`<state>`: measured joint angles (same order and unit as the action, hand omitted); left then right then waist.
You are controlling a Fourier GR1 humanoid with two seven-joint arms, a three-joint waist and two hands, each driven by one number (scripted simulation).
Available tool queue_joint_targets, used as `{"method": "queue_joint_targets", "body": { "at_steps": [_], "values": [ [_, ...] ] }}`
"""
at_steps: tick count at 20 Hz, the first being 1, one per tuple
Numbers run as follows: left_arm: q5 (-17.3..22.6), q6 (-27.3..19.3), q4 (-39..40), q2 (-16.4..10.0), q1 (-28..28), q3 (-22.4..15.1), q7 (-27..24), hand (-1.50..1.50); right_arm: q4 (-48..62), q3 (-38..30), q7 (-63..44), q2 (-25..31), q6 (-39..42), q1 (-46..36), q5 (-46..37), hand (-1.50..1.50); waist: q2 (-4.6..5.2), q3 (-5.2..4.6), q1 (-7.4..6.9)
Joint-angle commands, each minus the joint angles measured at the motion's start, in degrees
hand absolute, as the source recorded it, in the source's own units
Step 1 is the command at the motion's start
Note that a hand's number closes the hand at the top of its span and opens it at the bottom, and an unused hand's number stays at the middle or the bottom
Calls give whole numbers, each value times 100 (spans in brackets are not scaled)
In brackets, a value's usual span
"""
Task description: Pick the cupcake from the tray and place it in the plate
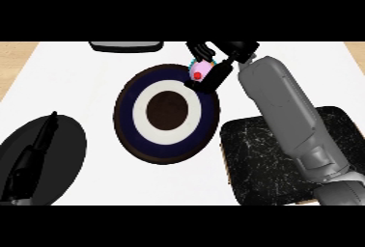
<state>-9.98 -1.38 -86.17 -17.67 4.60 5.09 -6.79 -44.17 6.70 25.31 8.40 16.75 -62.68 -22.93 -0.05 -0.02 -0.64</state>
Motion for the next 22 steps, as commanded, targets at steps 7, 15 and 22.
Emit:
{"method": "queue_joint_targets", "body": {
  "at_steps": [7, 15, 22],
  "values": [
    [-320, -154, 95, 315, -219, -260, 100, 0, 803, 825, -274, -827, -98, 7, 156, 150, 38, 1, -110],
    [-162, 67, -10, 157, -237, -1, 157, 0, 1075, 1593, -825, -838, -1082, 253, 1353, -150, 32, 2, -147],
    [-142, 109, 27, 163, -95, 26, -87, 0, 1141, 511, -645, -839, -1337, 77, 2555, -150, 46, 4, -120]
  ]
}}
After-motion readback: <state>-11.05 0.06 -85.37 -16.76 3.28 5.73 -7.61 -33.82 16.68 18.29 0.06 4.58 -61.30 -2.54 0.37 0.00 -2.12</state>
